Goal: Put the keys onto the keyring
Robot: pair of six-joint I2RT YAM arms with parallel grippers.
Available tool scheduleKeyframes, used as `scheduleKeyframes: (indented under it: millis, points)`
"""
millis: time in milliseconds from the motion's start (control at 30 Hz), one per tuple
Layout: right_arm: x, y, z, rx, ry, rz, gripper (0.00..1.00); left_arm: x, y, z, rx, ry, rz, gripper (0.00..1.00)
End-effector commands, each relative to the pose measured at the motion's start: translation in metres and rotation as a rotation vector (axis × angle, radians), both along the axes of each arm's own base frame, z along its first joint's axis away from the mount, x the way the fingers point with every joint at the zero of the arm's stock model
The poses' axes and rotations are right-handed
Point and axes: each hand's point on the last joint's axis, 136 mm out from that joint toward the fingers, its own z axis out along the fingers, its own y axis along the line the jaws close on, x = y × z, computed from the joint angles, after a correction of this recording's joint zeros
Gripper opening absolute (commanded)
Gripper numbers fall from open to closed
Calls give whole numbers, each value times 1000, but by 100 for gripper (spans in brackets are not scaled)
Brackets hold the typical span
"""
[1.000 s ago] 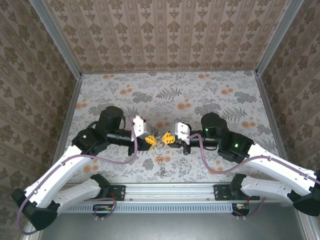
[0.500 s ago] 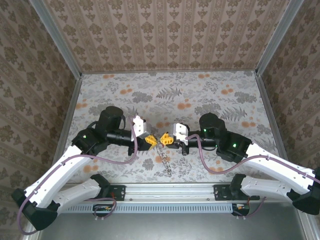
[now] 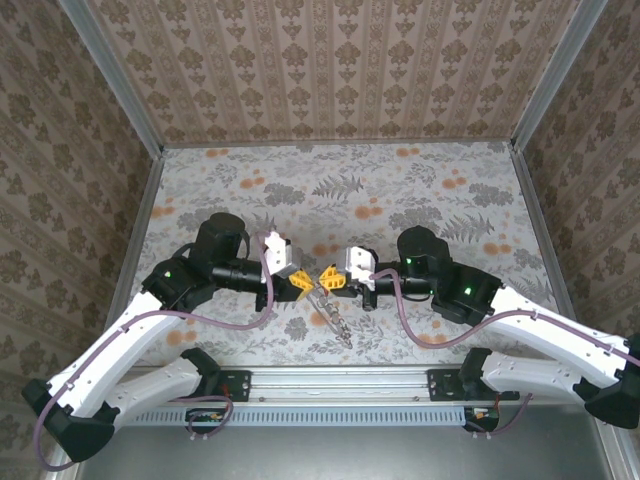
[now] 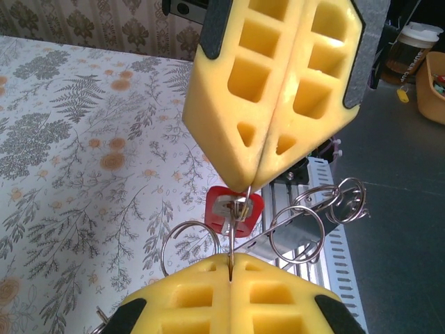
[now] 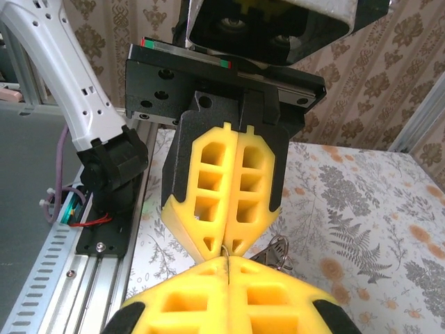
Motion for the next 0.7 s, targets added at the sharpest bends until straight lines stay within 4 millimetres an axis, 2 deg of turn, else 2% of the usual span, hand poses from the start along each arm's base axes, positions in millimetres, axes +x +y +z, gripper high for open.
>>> scheduleKeyframes:
  millis: [0, 233, 667]
  points:
    - [3, 3, 7, 17, -14, -13, 0, -4, 1, 10, -41, -39, -26, 0]
    - [2, 3, 4, 9, -16, -8, 0, -5, 1, 9, -42, -35, -28, 0]
    - [-16, -1, -4, -31, -48, 71, 0, -5, 0, 14, -63, -2, -41, 0]
